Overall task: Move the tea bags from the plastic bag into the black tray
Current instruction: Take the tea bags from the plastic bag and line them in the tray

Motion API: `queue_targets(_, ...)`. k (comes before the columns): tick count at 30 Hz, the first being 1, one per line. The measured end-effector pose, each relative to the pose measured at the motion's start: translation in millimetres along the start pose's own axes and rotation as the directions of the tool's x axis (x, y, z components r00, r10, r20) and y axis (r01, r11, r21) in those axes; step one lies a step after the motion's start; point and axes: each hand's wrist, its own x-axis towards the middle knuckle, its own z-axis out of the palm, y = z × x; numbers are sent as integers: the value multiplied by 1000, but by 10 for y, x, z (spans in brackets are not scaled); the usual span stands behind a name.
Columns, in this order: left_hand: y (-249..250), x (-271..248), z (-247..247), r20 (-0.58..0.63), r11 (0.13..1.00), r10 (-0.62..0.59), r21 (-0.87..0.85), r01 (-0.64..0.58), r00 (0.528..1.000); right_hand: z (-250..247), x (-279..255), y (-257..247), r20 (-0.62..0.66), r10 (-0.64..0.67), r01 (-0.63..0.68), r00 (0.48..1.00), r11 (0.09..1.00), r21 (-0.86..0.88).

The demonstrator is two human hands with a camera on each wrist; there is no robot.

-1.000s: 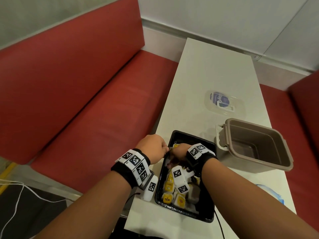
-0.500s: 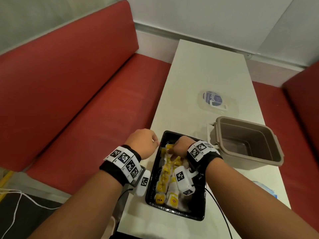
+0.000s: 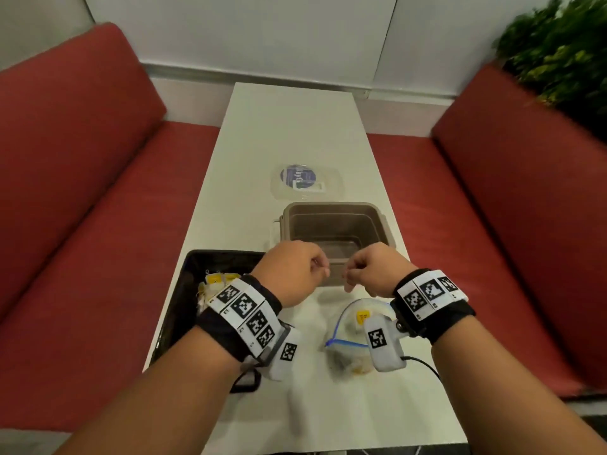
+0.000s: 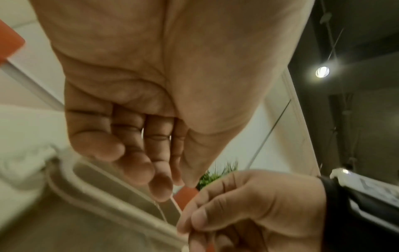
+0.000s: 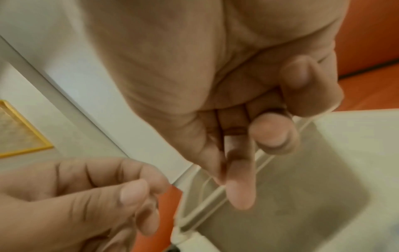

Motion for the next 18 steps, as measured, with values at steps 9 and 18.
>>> queue_targets(9, 360, 500, 1551, 272, 949, -184, 299, 99, 945, 225, 42, 1261, 18, 164, -160, 986, 975, -156)
queue_targets(18, 246, 593, 1958, 211, 883, -323, 419, 213, 922, 538, 309, 1572, 29, 220, -202, 975, 936, -287)
